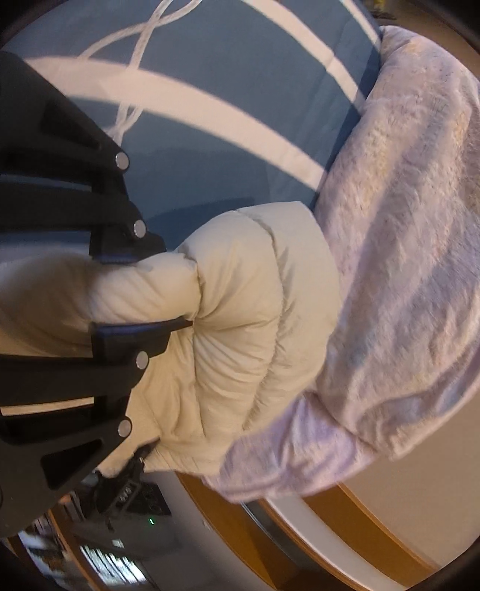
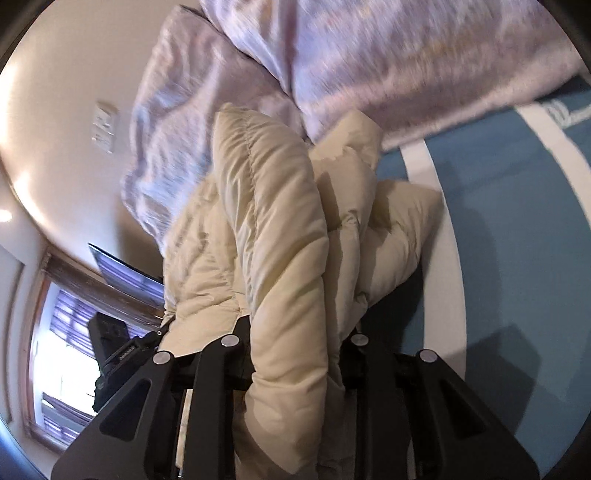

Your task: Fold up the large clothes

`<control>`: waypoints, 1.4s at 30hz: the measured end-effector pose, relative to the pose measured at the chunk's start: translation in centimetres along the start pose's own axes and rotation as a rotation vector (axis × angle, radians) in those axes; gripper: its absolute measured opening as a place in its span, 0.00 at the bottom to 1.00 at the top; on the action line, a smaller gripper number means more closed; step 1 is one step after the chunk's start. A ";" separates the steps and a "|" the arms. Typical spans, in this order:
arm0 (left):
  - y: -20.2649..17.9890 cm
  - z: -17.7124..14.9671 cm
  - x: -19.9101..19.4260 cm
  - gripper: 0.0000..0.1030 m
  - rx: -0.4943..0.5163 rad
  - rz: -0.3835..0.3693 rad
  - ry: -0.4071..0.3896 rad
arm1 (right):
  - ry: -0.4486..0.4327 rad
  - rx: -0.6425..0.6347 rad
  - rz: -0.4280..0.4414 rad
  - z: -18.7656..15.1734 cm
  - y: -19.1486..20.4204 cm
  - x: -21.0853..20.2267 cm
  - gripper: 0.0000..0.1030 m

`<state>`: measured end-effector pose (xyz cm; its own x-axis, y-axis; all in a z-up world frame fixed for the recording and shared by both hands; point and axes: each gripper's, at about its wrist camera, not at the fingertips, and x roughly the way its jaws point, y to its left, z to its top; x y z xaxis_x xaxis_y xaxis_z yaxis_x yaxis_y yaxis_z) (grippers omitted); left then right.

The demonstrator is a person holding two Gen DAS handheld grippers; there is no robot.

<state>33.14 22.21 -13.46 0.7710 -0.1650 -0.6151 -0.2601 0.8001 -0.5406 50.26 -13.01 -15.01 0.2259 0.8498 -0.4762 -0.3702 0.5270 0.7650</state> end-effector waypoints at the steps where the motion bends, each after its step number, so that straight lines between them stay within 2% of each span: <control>1: 0.0 -0.2 0.4 0.26 0.024 0.033 -0.004 | 0.004 0.011 -0.002 -0.1 -0.4 0.4 0.29; 5: -1.1 -0.8 0.8 0.36 0.131 0.158 -0.032 | 0.017 0.049 -0.049 -0.9 -1.5 0.6 0.47; 6: -2.0 -0.9 0.7 0.40 0.175 0.210 -0.046 | 0.016 0.041 -0.080 -1.0 -1.4 0.2 0.54; 8: -2.9 -1.1 0.2 0.44 0.227 0.270 -0.074 | -0.001 0.022 -0.147 -0.9 -0.7 -0.8 0.60; 13: -4.3 -1.2 -1.4 0.56 0.286 0.339 -0.132 | -0.122 -0.076 -0.291 -1.0 2.1 -4.7 0.61; 16: -5.5 -0.9 -2.2 0.64 0.311 0.366 -0.162 | -0.174 -0.139 -0.310 -0.8 4.4 -5.8 0.61; 18: -6.5 -0.7 -2.2 0.70 0.338 0.395 -0.180 | -0.175 -0.198 -0.318 -0.6 6.4 -4.9 0.61; 22: -8.3 -0.3 -1.5 0.70 0.386 0.442 -0.188 | -0.183 -0.301 -0.354 -0.3 9.1 -1.9 0.61; 25: -9.0 0.0 -0.4 0.70 0.404 0.464 -0.185 | -0.216 -0.338 -0.400 -0.3 9.6 -0.4 0.61; 30: -8.9 0.0 1.9 0.72 0.422 0.489 -0.170 | -0.162 -0.356 -0.520 -0.2 7.6 3.0 0.62; 37: -8.0 -1.2 3.9 0.76 0.440 0.490 -0.183 | -0.101 -0.362 -0.554 -0.5 6.1 4.6 0.62; 42: -7.1 -1.2 4.8 0.81 0.414 0.476 -0.181 | -0.091 -0.356 -0.556 -0.6 5.5 5.5 0.63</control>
<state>37.97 15.11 -13.25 0.7218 0.3330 -0.6066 -0.3798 0.9234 0.0550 48.92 -5.45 -13.70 0.5386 0.4574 -0.7076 -0.4482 0.8667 0.2190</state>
